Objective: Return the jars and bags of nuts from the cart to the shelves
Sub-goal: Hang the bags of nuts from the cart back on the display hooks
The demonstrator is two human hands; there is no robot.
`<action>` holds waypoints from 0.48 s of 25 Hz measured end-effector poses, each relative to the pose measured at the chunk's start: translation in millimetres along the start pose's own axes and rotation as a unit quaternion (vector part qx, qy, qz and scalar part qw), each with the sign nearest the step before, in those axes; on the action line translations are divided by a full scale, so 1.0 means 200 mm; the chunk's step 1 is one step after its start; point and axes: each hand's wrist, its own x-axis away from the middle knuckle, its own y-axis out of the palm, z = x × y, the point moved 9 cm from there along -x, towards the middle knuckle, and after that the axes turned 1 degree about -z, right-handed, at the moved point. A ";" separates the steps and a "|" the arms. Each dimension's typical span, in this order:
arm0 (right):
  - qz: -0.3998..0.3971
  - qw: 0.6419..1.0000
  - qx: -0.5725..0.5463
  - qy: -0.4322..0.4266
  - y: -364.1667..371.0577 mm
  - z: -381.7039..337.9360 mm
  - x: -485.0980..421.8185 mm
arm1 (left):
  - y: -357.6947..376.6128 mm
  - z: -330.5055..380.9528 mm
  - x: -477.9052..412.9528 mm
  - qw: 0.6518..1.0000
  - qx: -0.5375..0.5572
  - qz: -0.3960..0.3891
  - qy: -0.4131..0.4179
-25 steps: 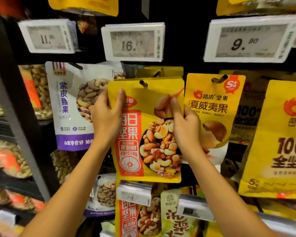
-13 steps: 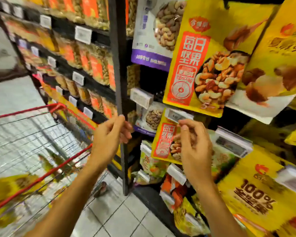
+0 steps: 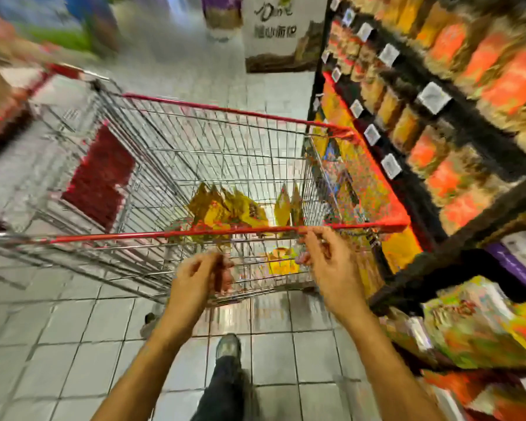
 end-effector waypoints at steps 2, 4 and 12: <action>-0.042 0.999 -0.001 -0.009 0.21 -0.02 -0.19 | -0.16 0.05 -0.20 0.999 0.022 0.030 0.018; -0.061 0.998 0.005 -0.014 0.40 -0.01 -0.39 | -0.31 0.07 -0.44 0.999 0.020 0.044 0.026; -0.137 0.971 0.125 0.150 1.07 0.57 -1.19 | -0.47 -0.22 -1.54 0.979 -0.164 -0.053 -0.108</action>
